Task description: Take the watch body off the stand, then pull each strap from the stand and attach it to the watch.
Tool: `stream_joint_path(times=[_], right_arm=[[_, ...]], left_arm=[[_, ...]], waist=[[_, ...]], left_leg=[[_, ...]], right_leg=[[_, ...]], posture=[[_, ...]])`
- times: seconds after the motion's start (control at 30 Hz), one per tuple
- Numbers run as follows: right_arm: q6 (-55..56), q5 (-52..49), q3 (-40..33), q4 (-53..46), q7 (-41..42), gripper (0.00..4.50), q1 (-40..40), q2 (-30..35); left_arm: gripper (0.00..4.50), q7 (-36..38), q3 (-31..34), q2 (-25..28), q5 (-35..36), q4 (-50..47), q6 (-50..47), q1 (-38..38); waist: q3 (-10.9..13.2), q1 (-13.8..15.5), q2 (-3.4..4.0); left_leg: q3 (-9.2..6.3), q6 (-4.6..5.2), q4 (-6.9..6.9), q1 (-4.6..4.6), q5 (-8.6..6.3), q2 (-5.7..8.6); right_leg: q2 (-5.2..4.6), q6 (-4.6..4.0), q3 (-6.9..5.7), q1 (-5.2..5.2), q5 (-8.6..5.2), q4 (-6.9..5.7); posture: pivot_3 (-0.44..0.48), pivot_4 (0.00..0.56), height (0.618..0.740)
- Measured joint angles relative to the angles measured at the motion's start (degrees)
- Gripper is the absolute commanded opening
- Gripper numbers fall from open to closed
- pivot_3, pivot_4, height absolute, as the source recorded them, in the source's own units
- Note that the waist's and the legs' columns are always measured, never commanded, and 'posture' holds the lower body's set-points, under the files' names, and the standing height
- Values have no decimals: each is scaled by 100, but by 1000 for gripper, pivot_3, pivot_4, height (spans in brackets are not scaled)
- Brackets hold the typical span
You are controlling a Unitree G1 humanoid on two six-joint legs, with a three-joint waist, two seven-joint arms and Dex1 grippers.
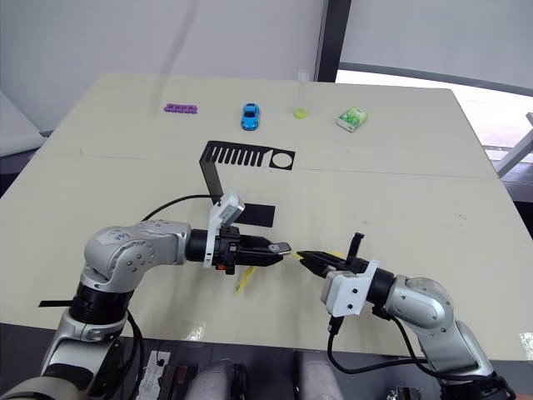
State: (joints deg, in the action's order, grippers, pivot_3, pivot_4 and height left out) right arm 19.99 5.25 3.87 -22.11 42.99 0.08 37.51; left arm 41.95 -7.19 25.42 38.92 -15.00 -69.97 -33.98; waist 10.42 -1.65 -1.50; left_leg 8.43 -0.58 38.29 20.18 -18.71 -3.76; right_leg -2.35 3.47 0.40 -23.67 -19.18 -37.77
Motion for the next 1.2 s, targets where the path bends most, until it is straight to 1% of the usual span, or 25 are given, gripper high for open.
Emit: stream_joint_path(times=[1.2], right_arm=[[-1,162,130,30,0,0,-141,-142]], left_arm=[[1593,135,57,79,20,-2,-10,1]], waist=[[0,0,0]], left_leg=[[0,0,0,0,0,0]], right_leg=[[0,0,0,0,0,0]], posture=[[0,150,740]])
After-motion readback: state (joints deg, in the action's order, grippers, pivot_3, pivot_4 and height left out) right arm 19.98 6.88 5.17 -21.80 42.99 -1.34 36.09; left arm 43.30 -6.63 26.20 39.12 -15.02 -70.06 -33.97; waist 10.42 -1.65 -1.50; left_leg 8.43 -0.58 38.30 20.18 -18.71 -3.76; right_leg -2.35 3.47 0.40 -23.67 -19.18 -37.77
